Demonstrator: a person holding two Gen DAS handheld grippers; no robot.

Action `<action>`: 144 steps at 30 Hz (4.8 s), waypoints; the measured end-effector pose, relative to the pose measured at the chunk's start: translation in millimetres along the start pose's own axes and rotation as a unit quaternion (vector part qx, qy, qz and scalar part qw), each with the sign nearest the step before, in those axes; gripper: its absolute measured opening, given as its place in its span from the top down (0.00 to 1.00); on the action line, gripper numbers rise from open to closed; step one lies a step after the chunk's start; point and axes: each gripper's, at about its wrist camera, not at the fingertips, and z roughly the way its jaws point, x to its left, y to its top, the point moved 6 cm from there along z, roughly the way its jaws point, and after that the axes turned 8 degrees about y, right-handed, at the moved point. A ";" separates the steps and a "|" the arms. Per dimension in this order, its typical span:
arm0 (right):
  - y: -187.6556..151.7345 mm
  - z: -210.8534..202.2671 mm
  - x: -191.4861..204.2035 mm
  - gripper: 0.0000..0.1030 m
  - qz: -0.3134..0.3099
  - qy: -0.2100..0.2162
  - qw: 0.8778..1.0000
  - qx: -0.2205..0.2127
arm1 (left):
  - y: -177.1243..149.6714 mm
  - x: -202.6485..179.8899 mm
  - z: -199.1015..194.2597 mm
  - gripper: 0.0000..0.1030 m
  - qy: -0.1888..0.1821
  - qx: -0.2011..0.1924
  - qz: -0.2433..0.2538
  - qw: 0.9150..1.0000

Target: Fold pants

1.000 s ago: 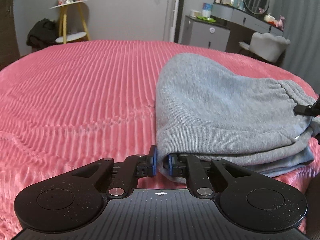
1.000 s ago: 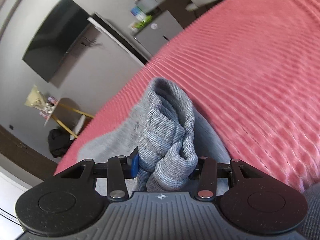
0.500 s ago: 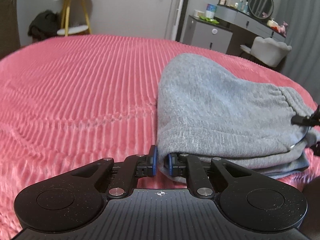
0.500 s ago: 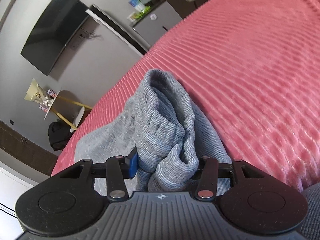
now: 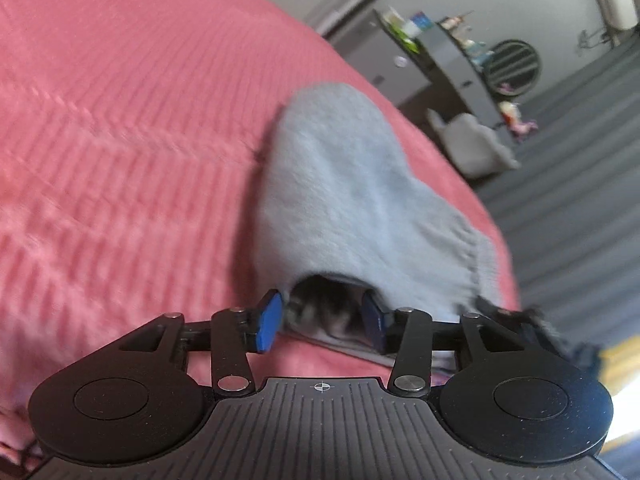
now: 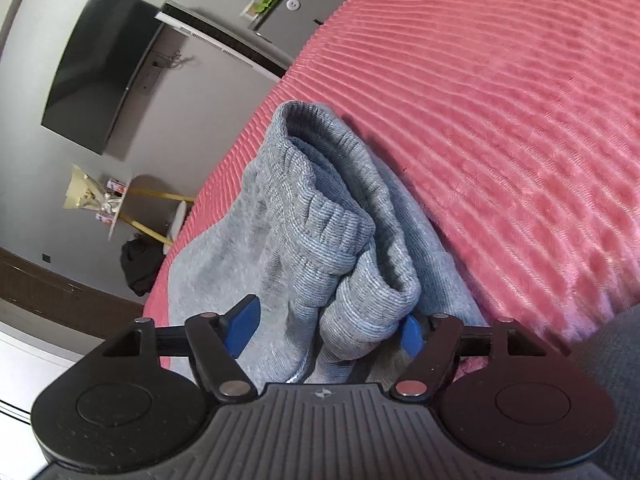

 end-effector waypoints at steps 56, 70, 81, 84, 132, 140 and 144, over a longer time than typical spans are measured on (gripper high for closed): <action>-21.1 11.0 12.3 0.11 -0.066 -0.061 0.991 0.095 | -8.5 -1.4 83.3 0.66 -0.084 0.033 -0.150 0.985; 12.8 -28.3 -10.0 0.22 -0.044 -0.096 0.993 0.046 | 14.2 1.1 18.6 0.65 0.092 -0.061 -0.070 0.991; 35.9 -12.9 -7.3 0.16 -0.117 -0.048 0.990 0.065 | 48.7 -32.8 5.0 0.48 0.113 -0.074 0.047 0.990; 44.7 -6.4 -10.3 0.16 -0.116 -0.048 0.990 0.066 | 66.4 -27.9 -13.1 0.32 0.115 -0.118 0.054 0.985; 63.1 110.8 32.7 0.22 -0.251 -0.060 0.946 0.195 | 86.2 -7.5 159.8 0.54 -0.010 -0.018 0.130 0.991; 67.4 88.7 74.0 0.53 -0.256 -0.029 0.954 0.155 | 111.4 -38.5 114.2 0.68 -0.017 -0.083 0.136 0.987; 86.1 98.0 103.1 0.53 -0.252 0.003 0.958 0.137 | 148.4 -32.7 105.6 0.67 -0.016 -0.105 0.089 0.990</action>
